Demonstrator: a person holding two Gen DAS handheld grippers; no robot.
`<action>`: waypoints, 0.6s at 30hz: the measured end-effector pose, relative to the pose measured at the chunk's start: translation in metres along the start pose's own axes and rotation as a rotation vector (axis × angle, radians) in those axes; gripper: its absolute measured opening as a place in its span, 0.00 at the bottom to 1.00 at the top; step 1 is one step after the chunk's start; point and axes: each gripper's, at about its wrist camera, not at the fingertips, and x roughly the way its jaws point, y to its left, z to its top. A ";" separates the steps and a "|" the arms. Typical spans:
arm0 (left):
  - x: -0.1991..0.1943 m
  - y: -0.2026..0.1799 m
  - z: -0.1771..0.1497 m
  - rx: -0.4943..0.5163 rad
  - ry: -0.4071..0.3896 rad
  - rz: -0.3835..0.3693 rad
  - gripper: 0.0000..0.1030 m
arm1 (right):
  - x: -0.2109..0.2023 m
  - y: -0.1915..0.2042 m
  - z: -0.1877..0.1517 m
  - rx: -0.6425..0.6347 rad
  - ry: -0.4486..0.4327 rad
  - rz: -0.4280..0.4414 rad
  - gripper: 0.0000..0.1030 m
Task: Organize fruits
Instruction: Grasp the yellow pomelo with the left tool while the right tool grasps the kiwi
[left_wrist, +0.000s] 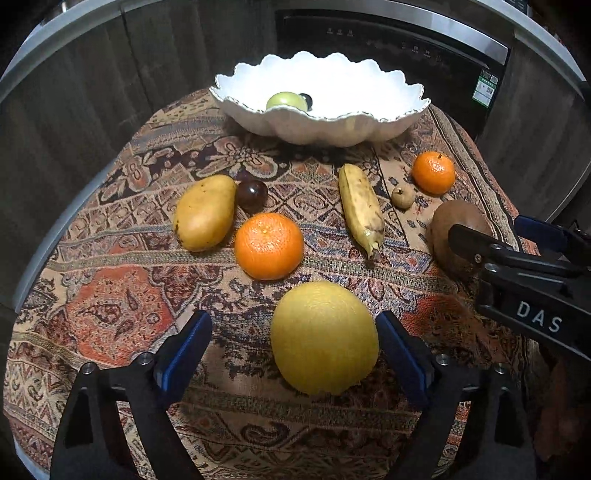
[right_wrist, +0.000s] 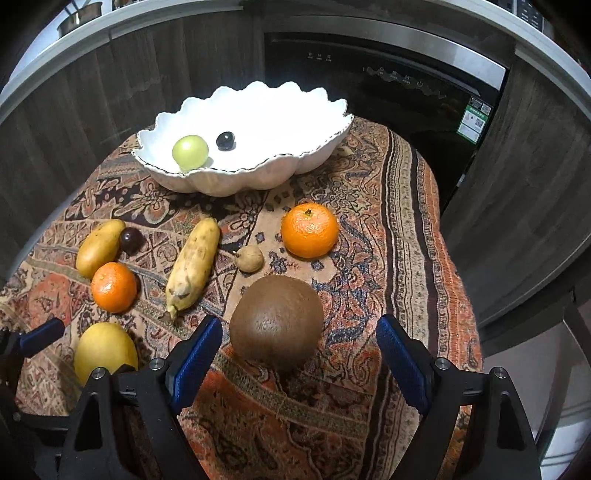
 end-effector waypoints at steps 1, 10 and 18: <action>0.002 -0.001 0.000 0.003 0.005 -0.005 0.83 | 0.002 0.000 0.000 0.001 0.003 0.000 0.84; 0.010 -0.007 -0.002 0.029 0.024 -0.030 0.66 | 0.024 0.005 -0.001 0.007 0.049 0.027 0.82; 0.011 -0.013 -0.003 0.063 0.025 -0.047 0.55 | 0.032 0.006 -0.003 0.022 0.080 0.074 0.58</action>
